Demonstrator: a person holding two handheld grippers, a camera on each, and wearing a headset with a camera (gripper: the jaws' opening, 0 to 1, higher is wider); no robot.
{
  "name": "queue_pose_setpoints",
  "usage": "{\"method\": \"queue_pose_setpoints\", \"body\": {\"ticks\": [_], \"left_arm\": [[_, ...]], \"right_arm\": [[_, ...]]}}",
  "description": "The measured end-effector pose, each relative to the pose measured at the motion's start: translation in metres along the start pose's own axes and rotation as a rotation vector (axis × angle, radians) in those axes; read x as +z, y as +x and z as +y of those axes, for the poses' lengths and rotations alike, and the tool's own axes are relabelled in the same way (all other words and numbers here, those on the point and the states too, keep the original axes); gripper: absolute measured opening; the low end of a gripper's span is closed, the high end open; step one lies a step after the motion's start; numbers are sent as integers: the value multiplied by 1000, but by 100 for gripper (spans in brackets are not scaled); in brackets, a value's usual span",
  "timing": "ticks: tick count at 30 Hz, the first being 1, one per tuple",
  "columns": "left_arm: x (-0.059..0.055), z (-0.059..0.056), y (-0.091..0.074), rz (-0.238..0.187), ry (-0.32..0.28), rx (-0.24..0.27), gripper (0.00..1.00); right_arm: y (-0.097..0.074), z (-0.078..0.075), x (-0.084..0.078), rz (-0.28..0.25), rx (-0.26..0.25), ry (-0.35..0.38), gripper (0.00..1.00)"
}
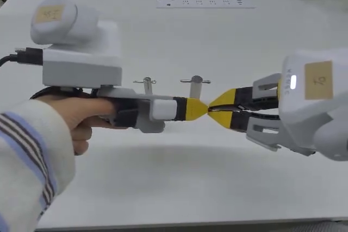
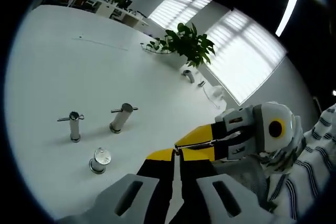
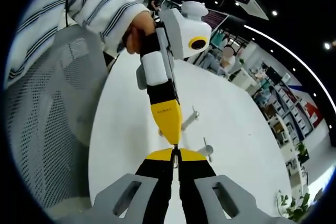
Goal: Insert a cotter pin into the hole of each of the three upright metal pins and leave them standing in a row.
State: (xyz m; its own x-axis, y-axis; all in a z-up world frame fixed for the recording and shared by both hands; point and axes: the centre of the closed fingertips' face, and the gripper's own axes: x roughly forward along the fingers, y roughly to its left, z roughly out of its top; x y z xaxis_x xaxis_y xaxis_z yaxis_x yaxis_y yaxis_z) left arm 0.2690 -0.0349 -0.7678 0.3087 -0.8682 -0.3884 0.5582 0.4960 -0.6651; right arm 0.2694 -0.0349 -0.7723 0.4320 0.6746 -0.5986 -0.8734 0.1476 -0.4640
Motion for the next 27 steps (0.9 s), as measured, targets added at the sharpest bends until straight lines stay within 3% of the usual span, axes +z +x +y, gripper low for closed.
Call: {"method": "queue_pose_setpoints", "body": {"ticks": [3, 9, 13, 19, 27], "left_arm": [[-1, -1, -1, -3, 9, 1, 2], [2, 0, -2, -11, -27, 0, 1], [-1, 0, -2, 20, -99, -1, 1], [-6, -1, -2, 56, -50, 10, 0], [-4, -3, -3, 48, -3, 14, 0]], "right_arm": [[0, 0, 1, -4, 3, 4, 3], [-2, -1, 2, -5, 0, 4, 3], [-3, 2, 2, -11, 13, 6, 3], [-2, 5, 2, -8, 28, -5, 3], [-2, 3, 3, -14, 31, -2, 3]]}}
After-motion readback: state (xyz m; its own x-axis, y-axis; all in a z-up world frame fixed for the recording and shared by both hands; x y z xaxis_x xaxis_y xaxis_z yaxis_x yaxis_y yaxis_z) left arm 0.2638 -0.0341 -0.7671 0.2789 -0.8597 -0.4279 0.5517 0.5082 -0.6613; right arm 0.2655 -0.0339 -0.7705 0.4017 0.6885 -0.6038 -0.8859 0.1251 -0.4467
